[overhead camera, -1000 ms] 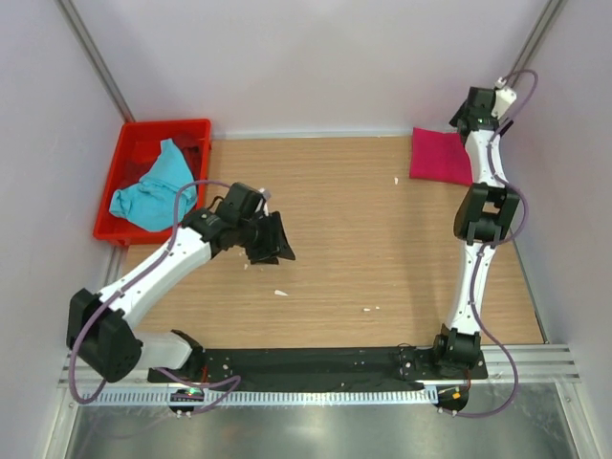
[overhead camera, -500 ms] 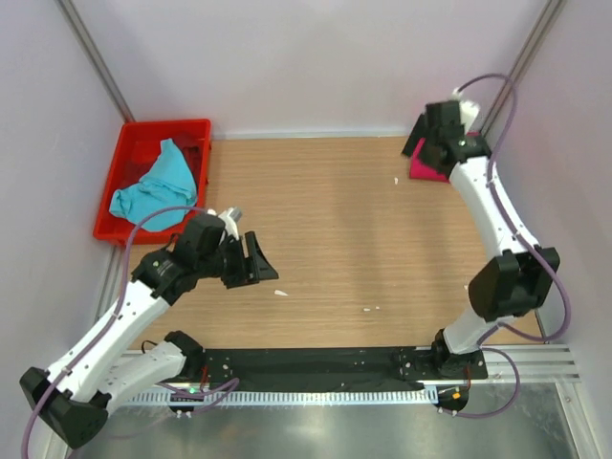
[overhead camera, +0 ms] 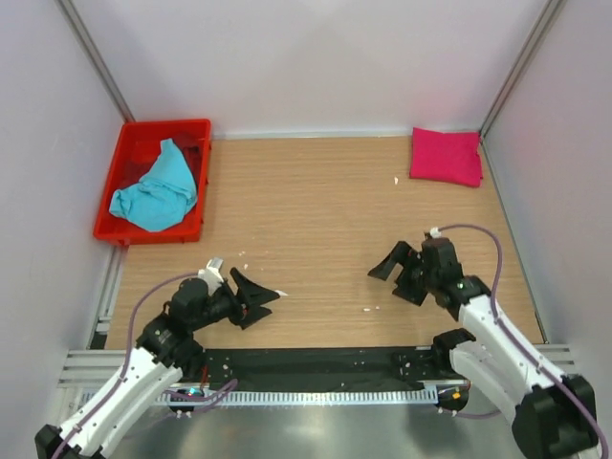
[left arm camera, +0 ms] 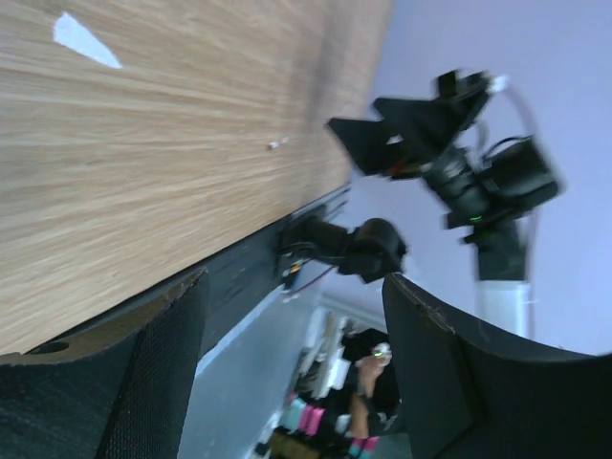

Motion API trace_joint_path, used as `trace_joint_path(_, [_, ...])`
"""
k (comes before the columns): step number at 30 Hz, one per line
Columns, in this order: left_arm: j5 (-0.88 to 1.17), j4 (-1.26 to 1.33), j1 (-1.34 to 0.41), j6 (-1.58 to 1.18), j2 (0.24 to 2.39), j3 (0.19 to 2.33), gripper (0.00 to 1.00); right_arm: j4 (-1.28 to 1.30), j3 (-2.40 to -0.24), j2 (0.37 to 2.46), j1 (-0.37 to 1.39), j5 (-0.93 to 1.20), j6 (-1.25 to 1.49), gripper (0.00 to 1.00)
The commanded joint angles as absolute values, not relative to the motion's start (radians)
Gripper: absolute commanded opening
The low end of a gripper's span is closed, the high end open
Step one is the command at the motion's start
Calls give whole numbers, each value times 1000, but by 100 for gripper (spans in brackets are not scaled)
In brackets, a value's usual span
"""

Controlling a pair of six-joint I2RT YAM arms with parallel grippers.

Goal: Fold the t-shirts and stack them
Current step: Reset both grippers

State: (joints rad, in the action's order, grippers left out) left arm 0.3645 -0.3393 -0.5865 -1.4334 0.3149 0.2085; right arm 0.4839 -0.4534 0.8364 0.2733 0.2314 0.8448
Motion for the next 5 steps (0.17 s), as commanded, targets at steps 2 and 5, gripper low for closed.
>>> trace_joint_path(2, [316, -101, -581, -1684, 76, 91, 75, 191, -244, 623, 278, 435, 1023, 100])
trace_joint_path(5, [363, 86, -583, -1755, 0, -20, 77, -36, -57, 521, 278, 544, 1171, 100])
